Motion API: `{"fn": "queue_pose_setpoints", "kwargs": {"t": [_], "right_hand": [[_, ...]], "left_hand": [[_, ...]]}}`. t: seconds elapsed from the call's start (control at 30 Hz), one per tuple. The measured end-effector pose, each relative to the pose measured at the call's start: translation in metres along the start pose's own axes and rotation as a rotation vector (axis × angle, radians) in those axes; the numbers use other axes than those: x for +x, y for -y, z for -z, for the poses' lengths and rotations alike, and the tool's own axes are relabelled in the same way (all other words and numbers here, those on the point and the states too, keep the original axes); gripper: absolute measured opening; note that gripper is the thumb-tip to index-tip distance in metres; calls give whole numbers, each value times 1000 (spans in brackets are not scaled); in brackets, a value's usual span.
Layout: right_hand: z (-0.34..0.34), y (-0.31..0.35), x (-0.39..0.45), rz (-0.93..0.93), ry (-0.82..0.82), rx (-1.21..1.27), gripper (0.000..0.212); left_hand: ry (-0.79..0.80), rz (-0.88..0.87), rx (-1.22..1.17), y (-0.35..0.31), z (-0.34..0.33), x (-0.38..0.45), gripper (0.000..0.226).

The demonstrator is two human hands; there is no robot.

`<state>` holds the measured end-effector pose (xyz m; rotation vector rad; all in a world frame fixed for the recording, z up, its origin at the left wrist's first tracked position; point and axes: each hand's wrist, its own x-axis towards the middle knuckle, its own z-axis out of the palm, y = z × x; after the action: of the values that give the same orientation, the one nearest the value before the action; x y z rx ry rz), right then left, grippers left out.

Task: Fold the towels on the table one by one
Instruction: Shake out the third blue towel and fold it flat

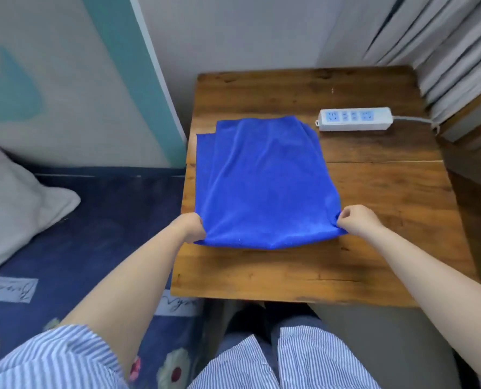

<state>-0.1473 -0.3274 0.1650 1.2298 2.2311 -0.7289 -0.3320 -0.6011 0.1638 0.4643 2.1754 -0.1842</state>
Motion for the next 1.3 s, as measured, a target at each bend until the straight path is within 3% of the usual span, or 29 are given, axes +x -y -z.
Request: {"fn": "queue_pose_setpoints", "kwargs": {"t": [0.17,0.3,0.4,0.47,0.57,0.63,0.77,0.83,0.93,1.1,1.3], "right_hand": [[-17,-19,-6,-23,218,-329,26],[-27,-27,-6,-144,520,-452,24],[-22,-23,1,-158,497,-501,27],[-12,-16,13,-92,311,-439,24],[1,3,35,15,61,-284,21],[8,22,51,94,-27,-214,21],[24,59,87,273,-162,-97,24],[29,76,109,364,-196,-81,31],[35,94,137,436,-230,-85,37],[33,108,168,512,-131,-95,50],[31,104,188,625,-63,-80,26]], "left_hand": [[272,33,252,1,-31,-3,30],[503,57,328,0,-50,-3,29],[545,85,310,-7,-50,2,30],[467,86,243,-15,-40,10,32],[155,29,176,-29,-16,26,32],[-18,15,94,-40,1,38,28],[-207,-1,-9,-61,32,59,13],[-274,-6,-33,-72,49,73,10],[-353,-8,-63,-85,71,95,26],[-486,-20,-137,-101,96,136,39],[-492,-156,-50,-109,103,181,45]]}}
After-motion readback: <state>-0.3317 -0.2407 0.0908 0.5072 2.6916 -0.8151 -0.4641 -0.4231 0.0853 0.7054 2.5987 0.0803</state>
